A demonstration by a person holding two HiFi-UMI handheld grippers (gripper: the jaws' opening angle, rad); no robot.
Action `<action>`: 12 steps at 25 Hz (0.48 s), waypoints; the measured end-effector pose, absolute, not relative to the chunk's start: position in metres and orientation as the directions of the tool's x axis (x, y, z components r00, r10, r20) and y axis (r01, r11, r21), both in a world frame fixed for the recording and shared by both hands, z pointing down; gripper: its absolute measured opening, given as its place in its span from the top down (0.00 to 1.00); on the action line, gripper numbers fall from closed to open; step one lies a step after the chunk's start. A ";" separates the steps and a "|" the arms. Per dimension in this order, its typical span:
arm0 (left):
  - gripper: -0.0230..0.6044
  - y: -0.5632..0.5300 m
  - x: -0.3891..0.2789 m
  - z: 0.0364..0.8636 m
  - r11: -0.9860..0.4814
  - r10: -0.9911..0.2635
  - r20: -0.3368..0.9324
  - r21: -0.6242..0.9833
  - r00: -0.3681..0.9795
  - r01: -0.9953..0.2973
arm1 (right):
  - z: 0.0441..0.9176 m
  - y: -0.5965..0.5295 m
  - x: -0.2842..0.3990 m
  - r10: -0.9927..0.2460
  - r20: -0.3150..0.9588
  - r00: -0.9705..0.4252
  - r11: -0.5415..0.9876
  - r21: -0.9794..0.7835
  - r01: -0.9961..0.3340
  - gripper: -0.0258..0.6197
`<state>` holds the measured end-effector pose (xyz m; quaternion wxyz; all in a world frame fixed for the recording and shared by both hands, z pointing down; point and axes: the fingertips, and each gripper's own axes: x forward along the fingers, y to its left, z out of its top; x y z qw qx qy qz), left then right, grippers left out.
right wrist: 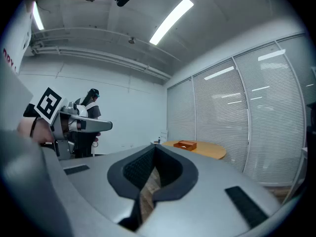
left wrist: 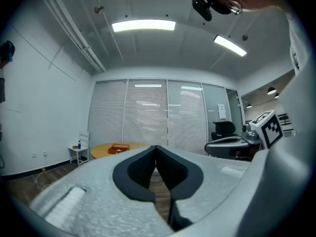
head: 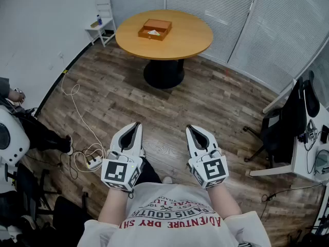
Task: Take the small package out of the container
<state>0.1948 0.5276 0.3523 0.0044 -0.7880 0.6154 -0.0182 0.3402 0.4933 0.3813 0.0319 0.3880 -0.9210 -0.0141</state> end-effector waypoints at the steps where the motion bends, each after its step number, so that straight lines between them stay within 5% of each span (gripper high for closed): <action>1: 0.95 0.527 0.196 0.353 -0.243 -0.970 0.024 -0.030 0.243 -0.969 | 0.382 0.494 0.342 -0.715 0.049 -0.697 0.699 0.053 -0.713 0.95; 12: 0.95 0.516 0.210 0.358 -0.291 -0.956 0.042 -0.035 0.290 -0.956 | 0.386 0.493 0.351 -0.745 0.058 -0.665 0.667 0.035 -0.744 0.95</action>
